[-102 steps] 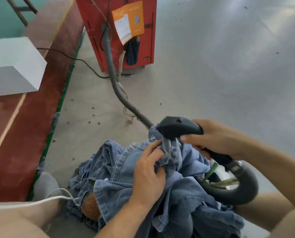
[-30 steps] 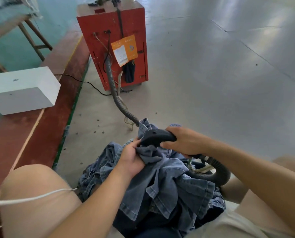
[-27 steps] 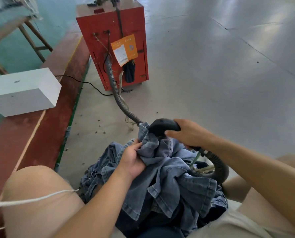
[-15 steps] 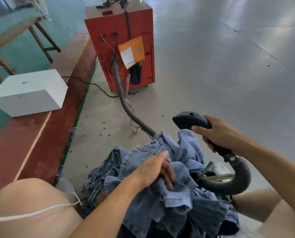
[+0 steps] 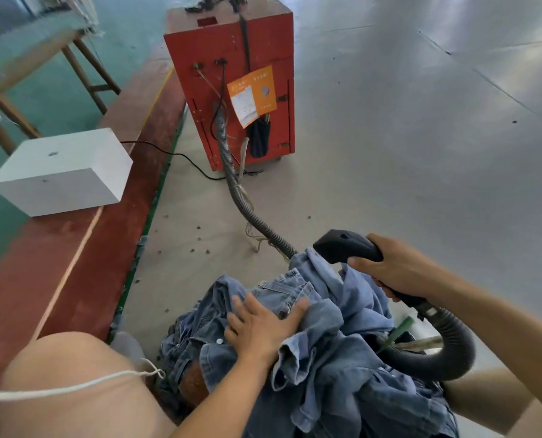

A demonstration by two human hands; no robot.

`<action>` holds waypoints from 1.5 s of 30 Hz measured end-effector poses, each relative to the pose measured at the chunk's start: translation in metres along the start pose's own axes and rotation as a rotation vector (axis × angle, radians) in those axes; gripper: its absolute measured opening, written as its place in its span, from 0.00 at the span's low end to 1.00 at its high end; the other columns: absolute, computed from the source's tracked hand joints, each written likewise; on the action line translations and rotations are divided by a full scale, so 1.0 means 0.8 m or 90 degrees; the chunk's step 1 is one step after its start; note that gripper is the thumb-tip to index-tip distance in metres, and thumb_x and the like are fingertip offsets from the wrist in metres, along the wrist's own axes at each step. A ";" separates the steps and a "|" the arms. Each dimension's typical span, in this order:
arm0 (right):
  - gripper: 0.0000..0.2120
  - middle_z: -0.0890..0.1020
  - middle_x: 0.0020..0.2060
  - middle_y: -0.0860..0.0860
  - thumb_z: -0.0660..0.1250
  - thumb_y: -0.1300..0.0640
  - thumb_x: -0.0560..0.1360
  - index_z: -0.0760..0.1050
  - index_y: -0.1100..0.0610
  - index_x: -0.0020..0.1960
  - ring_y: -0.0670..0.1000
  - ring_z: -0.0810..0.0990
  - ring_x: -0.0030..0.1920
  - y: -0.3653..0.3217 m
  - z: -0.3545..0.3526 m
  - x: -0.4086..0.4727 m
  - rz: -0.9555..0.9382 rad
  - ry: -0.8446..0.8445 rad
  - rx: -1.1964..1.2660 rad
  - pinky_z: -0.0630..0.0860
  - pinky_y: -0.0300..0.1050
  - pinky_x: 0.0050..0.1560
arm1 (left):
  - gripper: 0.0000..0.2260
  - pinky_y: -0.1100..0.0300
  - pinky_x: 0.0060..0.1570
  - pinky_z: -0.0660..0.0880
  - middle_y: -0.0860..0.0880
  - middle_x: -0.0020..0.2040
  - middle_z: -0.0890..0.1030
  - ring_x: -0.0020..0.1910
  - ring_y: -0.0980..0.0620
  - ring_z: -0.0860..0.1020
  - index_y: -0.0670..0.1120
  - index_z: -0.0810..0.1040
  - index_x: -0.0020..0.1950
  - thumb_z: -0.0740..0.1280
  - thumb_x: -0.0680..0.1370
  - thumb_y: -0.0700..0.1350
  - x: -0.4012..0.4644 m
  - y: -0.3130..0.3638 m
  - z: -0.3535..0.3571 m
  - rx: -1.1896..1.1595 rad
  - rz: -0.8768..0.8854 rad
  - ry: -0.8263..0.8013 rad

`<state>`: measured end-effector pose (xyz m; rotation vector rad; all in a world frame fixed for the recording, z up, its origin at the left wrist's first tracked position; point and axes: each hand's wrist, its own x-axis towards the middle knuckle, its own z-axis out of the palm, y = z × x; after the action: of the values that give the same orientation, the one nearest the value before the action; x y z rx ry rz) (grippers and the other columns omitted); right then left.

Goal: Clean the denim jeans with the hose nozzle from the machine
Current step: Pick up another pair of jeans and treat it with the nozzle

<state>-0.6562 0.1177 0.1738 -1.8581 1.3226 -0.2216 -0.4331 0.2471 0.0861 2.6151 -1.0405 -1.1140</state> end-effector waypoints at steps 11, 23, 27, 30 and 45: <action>0.08 0.80 0.29 0.51 0.72 0.49 0.79 0.77 0.52 0.53 0.53 0.78 0.26 -0.025 0.004 0.008 0.037 -0.267 -0.102 0.77 0.46 0.27 | 0.59 0.42 0.73 0.61 0.43 0.76 0.60 0.76 0.39 0.60 0.43 0.49 0.78 0.73 0.64 0.76 -0.032 -0.016 0.003 -0.060 0.089 0.139; 0.10 0.80 0.30 0.53 0.70 0.46 0.80 0.75 0.52 0.52 0.50 0.78 0.22 -0.028 0.033 0.034 0.079 -0.059 -0.055 0.79 0.46 0.26 | 0.55 0.35 0.72 0.62 0.36 0.79 0.57 0.78 0.33 0.60 0.43 0.57 0.81 0.69 0.67 0.76 -0.028 -0.017 0.005 0.050 0.252 0.315; 0.09 0.79 0.28 0.52 0.70 0.46 0.80 0.76 0.51 0.52 0.51 0.77 0.23 -0.032 0.022 0.028 0.049 -0.072 -0.050 0.79 0.46 0.27 | 0.59 0.42 0.76 0.57 0.40 0.80 0.57 0.80 0.39 0.57 0.43 0.49 0.82 0.70 0.66 0.76 -0.019 -0.017 -0.004 -0.198 0.010 0.158; 0.08 0.79 0.27 0.51 0.71 0.46 0.80 0.75 0.50 0.51 0.52 0.77 0.23 -0.037 0.013 0.023 0.015 -0.057 -0.046 0.78 0.46 0.26 | 0.30 0.44 0.71 0.62 0.43 0.73 0.70 0.73 0.38 0.66 0.48 0.69 0.75 0.70 0.78 0.60 -0.019 -0.019 -0.012 -0.292 -0.015 0.235; 0.07 0.82 0.34 0.52 0.72 0.45 0.79 0.75 0.43 0.52 0.50 0.80 0.27 -0.044 0.026 -0.002 -0.107 -0.113 -0.164 0.79 0.47 0.28 | 0.29 0.44 0.74 0.60 0.43 0.75 0.64 0.75 0.42 0.62 0.44 0.65 0.73 0.71 0.77 0.52 -0.053 -0.020 0.030 -0.295 0.011 0.347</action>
<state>-0.6204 0.1335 0.1859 -2.1536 1.1154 0.0304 -0.4615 0.2903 0.0883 2.3129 -0.5981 -0.4979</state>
